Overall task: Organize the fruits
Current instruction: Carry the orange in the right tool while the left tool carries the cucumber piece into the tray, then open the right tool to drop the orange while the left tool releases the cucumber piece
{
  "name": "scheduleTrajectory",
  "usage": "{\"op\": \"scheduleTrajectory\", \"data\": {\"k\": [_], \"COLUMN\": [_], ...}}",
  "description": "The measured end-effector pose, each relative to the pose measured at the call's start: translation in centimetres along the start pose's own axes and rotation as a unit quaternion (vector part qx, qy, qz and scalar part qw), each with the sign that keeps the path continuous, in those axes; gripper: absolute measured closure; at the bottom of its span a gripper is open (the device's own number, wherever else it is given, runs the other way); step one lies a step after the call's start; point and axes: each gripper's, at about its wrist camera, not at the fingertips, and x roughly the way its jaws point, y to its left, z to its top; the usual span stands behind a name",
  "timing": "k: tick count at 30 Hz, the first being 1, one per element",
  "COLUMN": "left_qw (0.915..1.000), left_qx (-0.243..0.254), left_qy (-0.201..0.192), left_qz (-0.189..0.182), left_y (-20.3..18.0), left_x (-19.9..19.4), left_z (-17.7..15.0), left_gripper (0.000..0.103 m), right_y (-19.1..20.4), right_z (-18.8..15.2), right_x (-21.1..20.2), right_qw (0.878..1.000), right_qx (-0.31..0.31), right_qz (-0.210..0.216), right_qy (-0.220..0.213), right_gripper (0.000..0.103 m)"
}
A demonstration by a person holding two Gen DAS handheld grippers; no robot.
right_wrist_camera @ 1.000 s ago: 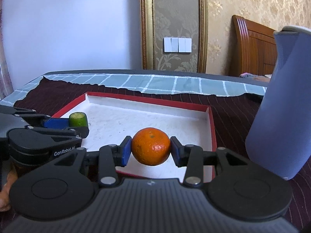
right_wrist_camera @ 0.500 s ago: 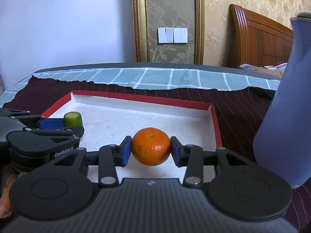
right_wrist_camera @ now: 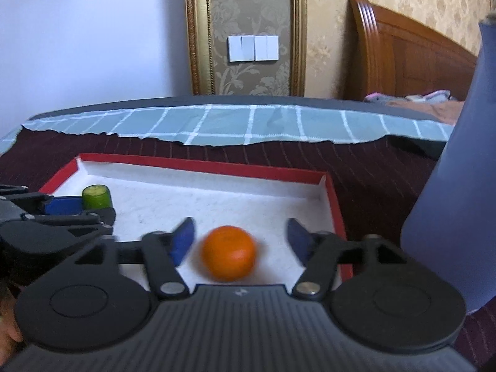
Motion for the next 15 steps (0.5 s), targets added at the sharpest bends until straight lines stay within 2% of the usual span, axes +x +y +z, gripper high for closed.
{"op": "scheduleTrajectory", "data": {"k": [3, 5, 6, 7, 10, 13, 15], "left_qw": [1.0000, 0.9998, 0.9998, 0.9997, 0.9995, 0.9985, 0.9973], "left_qx": [0.001, 0.009, 0.011, 0.010, -0.004, -0.020, -0.036], "left_qy": [0.002, -0.001, -0.002, -0.004, -0.018, -0.042, -0.057], "left_qz": [0.005, 0.015, 0.019, 0.022, 0.024, 0.029, 0.027], "left_y": [0.0, -0.2, -0.2, -0.1, 0.7, 2.0, 3.2], "left_x": [0.0, -0.4, -0.6, -0.9, -2.3, -4.9, -6.9], "left_z": [-0.1, -0.2, -0.3, -0.4, -0.7, -1.4, -2.3], "left_gripper": [0.072, 0.072, 0.071, 0.065, 0.046, 0.034, 0.032], "right_y": [0.0, -0.2, -0.4, -0.6, -0.8, -1.2, -1.6], "right_z": [-0.1, -0.1, -0.1, -0.2, -0.5, -0.9, -1.5], "right_x": [-0.4, -0.9, -1.3, -1.7, -3.1, -4.5, -5.9], "right_qw": [1.000, 1.000, 1.000, 1.000, 0.998, 0.998, 0.997], "right_qx": [-0.003, 0.010, 0.018, 0.026, 0.044, 0.060, 0.072], "right_qz": [-0.003, 0.000, 0.000, -0.002, -0.031, -0.029, -0.015], "right_qy": [-0.005, -0.008, -0.010, -0.012, -0.015, 0.000, 0.005], "right_gripper": [0.026, 0.018, 0.009, 0.001, 0.000, 0.000, 0.000]}}
